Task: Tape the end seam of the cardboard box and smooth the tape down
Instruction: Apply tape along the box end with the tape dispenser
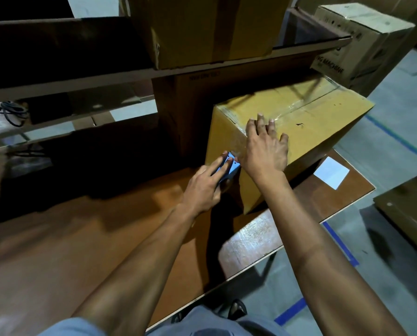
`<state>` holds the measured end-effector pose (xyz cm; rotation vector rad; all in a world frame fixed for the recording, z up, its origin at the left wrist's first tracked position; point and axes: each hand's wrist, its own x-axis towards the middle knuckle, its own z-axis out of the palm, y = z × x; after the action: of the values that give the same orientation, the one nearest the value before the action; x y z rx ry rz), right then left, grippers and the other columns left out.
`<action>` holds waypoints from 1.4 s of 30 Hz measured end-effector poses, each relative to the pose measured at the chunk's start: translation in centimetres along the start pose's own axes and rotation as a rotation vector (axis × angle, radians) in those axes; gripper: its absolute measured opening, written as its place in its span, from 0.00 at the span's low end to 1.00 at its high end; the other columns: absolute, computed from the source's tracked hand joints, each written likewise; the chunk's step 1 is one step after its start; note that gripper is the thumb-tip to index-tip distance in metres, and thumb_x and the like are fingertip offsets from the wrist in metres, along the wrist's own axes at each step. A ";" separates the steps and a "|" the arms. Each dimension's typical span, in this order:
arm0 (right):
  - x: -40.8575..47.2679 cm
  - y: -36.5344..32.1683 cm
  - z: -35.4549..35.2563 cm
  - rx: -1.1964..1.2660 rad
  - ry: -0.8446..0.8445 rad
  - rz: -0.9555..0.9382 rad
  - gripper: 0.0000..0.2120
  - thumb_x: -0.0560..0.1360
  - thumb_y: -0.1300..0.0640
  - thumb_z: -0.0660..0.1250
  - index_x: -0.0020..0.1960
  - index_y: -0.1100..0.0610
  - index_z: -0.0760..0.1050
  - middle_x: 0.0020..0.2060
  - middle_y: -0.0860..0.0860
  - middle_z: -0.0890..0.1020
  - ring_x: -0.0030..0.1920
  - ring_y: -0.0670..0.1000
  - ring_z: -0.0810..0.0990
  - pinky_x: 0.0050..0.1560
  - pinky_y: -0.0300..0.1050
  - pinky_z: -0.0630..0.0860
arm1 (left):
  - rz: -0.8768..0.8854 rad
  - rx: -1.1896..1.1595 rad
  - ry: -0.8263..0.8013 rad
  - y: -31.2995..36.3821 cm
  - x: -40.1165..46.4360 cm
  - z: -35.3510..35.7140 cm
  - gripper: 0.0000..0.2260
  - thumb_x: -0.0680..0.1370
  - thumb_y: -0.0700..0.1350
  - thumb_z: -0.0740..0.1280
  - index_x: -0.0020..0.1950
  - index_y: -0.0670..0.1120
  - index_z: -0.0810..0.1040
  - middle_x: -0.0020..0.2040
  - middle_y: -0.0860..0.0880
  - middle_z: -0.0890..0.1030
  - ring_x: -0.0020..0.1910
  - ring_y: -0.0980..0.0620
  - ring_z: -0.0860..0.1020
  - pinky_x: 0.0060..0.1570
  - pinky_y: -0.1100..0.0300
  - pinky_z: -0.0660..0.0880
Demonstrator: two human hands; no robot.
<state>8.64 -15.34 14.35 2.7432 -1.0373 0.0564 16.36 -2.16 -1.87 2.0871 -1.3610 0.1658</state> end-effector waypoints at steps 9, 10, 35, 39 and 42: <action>0.6 -1.2 0.8 -0.043 0.022 -0.074 0.50 0.78 0.49 0.76 0.85 0.61 0.46 0.86 0.60 0.46 0.86 0.61 0.50 0.81 0.67 0.59 | 0.025 0.004 0.053 -0.1 0.2 0.0 0.29 0.86 0.53 0.67 0.86 0.51 0.66 0.86 0.50 0.66 0.54 0.40 0.80 0.57 0.50 0.80; 0.7 -1.3 0.9 -0.041 0.031 -0.068 0.50 0.77 0.50 0.76 0.85 0.61 0.47 0.86 0.60 0.48 0.86 0.61 0.52 0.80 0.67 0.61 | 0.026 0.013 0.052 -0.2 0.2 0.0 0.29 0.86 0.54 0.67 0.87 0.51 0.66 0.86 0.50 0.67 0.53 0.39 0.80 0.56 0.49 0.81; -0.1 0.7 -1.9 -0.051 0.004 -0.231 0.50 0.77 0.42 0.74 0.85 0.61 0.50 0.86 0.57 0.54 0.83 0.59 0.62 0.75 0.57 0.70 | 0.113 0.208 -0.149 -0.4 0.3 -0.5 0.43 0.80 0.40 0.70 0.90 0.50 0.50 0.90 0.51 0.52 0.89 0.54 0.50 0.61 0.55 0.83; -0.3 0.3 -1.0 -0.042 0.043 -0.186 0.52 0.76 0.41 0.76 0.85 0.60 0.49 0.86 0.57 0.55 0.84 0.58 0.60 0.78 0.57 0.68 | 0.115 0.204 -0.151 -0.5 0.4 -0.6 0.44 0.79 0.39 0.70 0.90 0.50 0.51 0.90 0.51 0.52 0.89 0.56 0.50 0.61 0.56 0.82; -0.3 0.1 -0.8 -0.023 0.040 -0.162 0.52 0.77 0.40 0.73 0.86 0.61 0.47 0.86 0.58 0.53 0.85 0.58 0.57 0.80 0.58 0.66 | 0.100 0.192 -0.149 -0.1 0.5 -0.9 0.44 0.76 0.39 0.71 0.90 0.50 0.54 0.90 0.51 0.54 0.88 0.57 0.53 0.54 0.57 0.83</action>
<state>8.33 -15.07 15.10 2.7826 -0.7979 0.0741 16.94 -2.00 -0.97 2.2275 -1.5946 0.1928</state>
